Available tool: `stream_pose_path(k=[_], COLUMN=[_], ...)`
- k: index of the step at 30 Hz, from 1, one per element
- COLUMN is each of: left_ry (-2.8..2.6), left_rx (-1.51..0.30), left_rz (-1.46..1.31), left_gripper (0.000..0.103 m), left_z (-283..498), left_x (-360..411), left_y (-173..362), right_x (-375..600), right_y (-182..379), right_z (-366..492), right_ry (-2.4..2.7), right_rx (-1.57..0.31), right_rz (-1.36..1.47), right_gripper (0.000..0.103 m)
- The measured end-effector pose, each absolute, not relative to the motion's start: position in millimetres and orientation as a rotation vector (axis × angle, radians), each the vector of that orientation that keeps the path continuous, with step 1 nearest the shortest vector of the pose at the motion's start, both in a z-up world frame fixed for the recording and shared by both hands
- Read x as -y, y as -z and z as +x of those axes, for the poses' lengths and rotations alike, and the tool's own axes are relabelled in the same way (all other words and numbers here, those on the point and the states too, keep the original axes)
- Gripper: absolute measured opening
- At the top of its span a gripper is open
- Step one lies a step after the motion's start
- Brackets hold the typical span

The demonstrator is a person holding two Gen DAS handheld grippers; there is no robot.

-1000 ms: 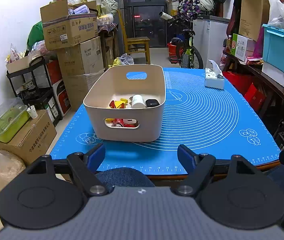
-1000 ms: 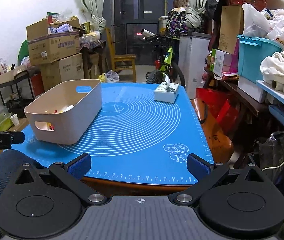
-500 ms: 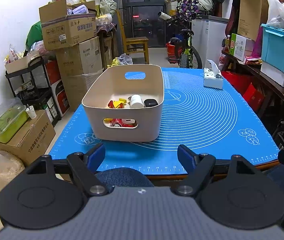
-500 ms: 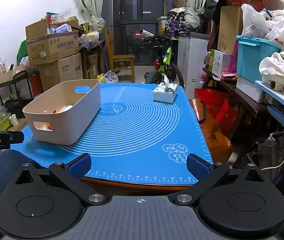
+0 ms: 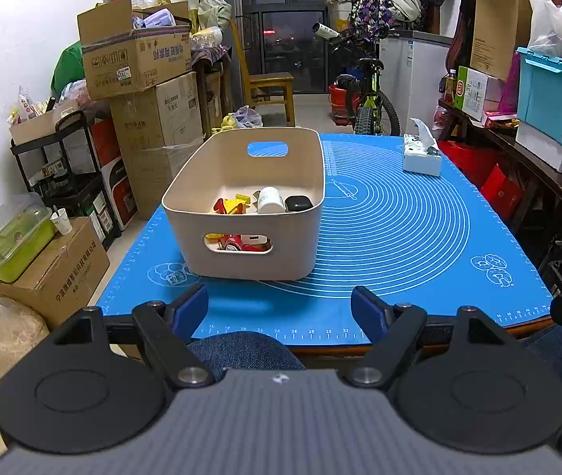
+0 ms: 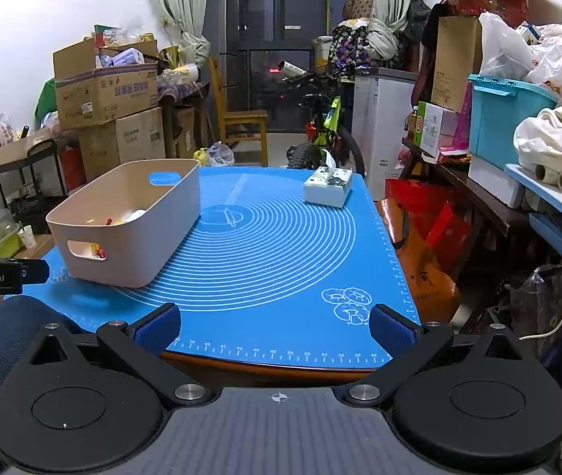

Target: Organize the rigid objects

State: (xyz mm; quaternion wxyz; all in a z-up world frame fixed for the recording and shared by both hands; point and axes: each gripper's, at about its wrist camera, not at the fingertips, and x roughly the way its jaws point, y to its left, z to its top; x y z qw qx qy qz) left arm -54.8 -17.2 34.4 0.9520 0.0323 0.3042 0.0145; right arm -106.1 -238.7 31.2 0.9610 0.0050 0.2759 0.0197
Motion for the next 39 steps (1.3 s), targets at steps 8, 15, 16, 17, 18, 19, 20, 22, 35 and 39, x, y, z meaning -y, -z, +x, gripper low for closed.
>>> stream_pose_path(k=[8,15,16,17,18,19,20,22,35,39], left_ry=[-0.025,-0.024,-0.025,-0.025,-0.025,-0.025,-0.025,-0.025,-0.025,-0.025], left_rx=[-0.62,-0.621,-0.621,-0.621,-0.621,-0.621,-0.621,-0.621,-0.62,-0.621], left_rz=[0.063,0.06,0.061,0.061,0.062,0.061,0.062,0.061,0.061,0.061], left_gripper=[0.08,0.08,0.08,0.08,0.08,0.08,0.08,0.08,0.08,0.08], left_z=[-55.9,-55.6,-55.4,-55.4,-55.5,-55.4,-55.6,-55.5,-55.5,-55.2], left_x=[18.0,17.7,17.8,17.7,17.7,17.6,17.9,17.8,17.9,17.5], left_y=[-33.3,-32.9,-32.8,-32.9,-32.9,-32.9,-32.9,-33.0,-33.4,-33.4], right_x=[237.4,237.3,237.3,237.4,237.3,237.1,237.2,237.0,237.6,237.5], right_y=[-33.4,-32.5,-32.4,-32.4,-32.5,-32.6,-32.5,-31.8,-31.5,-31.3], right_z=[-104.9,-104.0,-103.8,-104.4,-104.6,-104.2,-104.4,-103.8,-104.2,-104.1], right_ry=[-0.046,-0.047,-0.048,-0.047,-0.047,-0.047,-0.046,-0.047,-0.048,-0.047], right_rx=[-0.559,-0.558,-0.559,-0.559,-0.558,-0.557,-0.557,-0.556,-0.557,-0.557], right_rz=[0.008,0.008,0.008,0.008,0.008,0.008,0.008,0.008,0.008,0.009], right_gripper=[0.101,0.101,0.101,0.101,0.101,0.101,0.101,0.101,0.101,0.101])
